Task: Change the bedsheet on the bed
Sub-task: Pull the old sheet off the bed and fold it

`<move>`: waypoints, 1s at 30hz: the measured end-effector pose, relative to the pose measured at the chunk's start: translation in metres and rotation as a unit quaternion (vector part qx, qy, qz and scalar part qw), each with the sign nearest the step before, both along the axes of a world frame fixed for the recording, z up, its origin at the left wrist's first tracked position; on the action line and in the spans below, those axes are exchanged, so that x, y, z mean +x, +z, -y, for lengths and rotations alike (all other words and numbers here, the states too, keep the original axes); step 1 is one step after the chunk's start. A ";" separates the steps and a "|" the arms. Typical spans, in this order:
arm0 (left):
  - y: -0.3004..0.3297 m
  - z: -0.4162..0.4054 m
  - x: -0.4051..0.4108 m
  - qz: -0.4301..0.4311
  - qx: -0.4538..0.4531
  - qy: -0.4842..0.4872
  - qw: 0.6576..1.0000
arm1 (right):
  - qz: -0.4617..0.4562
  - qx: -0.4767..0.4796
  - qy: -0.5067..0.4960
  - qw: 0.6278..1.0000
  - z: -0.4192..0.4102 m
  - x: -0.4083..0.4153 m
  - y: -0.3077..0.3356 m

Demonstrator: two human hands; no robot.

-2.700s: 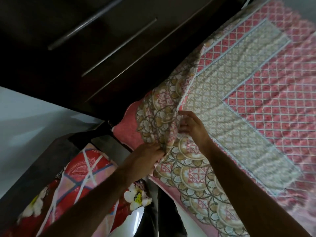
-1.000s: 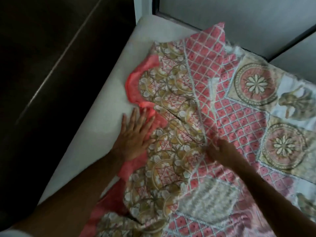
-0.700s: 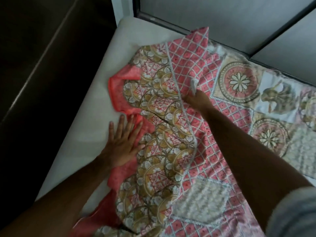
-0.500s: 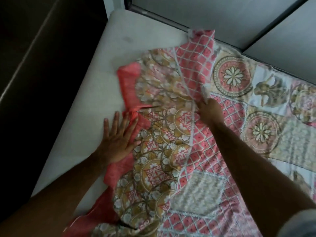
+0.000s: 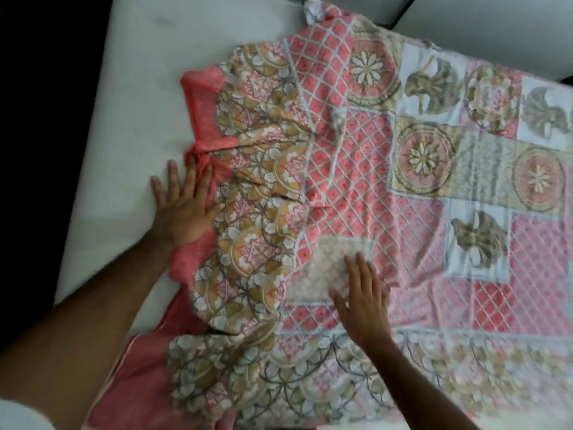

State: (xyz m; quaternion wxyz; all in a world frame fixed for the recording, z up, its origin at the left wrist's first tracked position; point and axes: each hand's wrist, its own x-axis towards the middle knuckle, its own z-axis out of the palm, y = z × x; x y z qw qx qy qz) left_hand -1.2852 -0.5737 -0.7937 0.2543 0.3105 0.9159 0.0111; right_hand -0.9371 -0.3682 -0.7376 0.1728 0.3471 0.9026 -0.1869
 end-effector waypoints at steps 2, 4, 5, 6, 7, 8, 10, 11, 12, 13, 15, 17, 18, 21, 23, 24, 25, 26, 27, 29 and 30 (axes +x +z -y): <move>0.013 -0.005 0.019 -0.033 0.030 -0.003 0.999 | -0.003 -0.002 0.027 1.000 0.020 0.058 0.002; 0.022 -0.005 0.051 -0.072 0.064 -0.052 0.994 | -0.009 -0.007 0.057 0.998 0.031 0.103 0.005; 0.024 -0.004 0.075 -0.072 0.082 -0.094 0.990 | -0.006 -0.008 0.055 0.998 0.034 0.123 0.006; 0.025 -0.003 0.106 -0.061 0.097 -0.139 0.984 | -0.001 -0.006 0.035 0.999 0.034 0.143 0.006; 0.024 0.001 0.139 -0.053 0.107 -0.174 0.978 | 0.002 0.000 -0.004 1.000 0.035 0.161 0.006; 0.024 0.006 0.170 -0.048 0.109 -0.192 0.974 | 0.004 0.006 -0.049 0.999 0.035 0.176 0.003; 0.026 0.009 0.236 -0.031 0.095 -0.223 0.970 | 0.009 0.010 -0.162 0.987 0.033 0.214 -0.002; 0.026 0.009 0.268 -0.023 0.089 -0.253 0.963 | 0.008 0.006 -0.217 0.976 0.030 0.233 -0.004; 0.026 0.008 0.299 -0.012 0.084 -0.302 0.950 | 0.004 0.000 -0.278 0.961 0.027 0.253 -0.005; 0.026 0.008 0.326 0.002 0.074 -0.357 0.931 | -0.007 -0.007 -0.329 0.944 0.023 0.268 -0.007; 0.026 -0.002 0.385 0.030 0.032 -0.460 0.887 | -0.056 -0.014 -0.407 0.912 0.017 0.301 -0.008; 0.030 -0.021 0.434 0.024 -0.027 -0.483 0.875 | -0.120 -0.015 -0.469 0.875 0.008 0.322 -0.012; 0.034 -0.031 0.450 0.016 -0.049 -0.467 0.883 | -0.152 -0.025 -0.510 0.846 0.004 0.325 -0.016; 0.044 -0.073 0.490 -0.014 -0.093 -0.457 0.885 | -0.287 -0.130 -0.706 0.635 -0.014 0.347 -0.029; 0.049 -0.100 0.503 -0.032 -0.106 -0.484 0.868 | -0.376 -0.233 -0.759 0.478 -0.027 0.358 -0.033; 0.051 -0.114 0.508 -0.035 -0.109 -0.495 0.861 | -0.403 -0.281 -0.759 0.427 -0.034 0.365 -0.034; 0.053 -0.127 0.514 -0.028 -0.120 -0.503 0.855 | -0.408 -0.315 -0.761 0.395 -0.040 0.374 -0.035; 0.053 -0.142 0.518 -0.020 -0.137 -0.515 0.846 | -0.398 -0.338 -0.766 0.375 -0.046 0.384 -0.036; 0.056 -0.158 0.524 -0.015 -0.149 -0.525 0.838 | -0.382 -0.359 -0.771 0.361 -0.051 0.394 -0.036; 0.062 -0.185 0.533 -0.007 -0.143 -0.525 0.839 | -0.358 -0.400 -0.772 0.341 -0.061 0.411 -0.029; 0.067 -0.198 0.542 0.004 -0.142 -0.517 0.844 | -0.361 -0.410 -0.770 0.330 -0.068 0.421 -0.028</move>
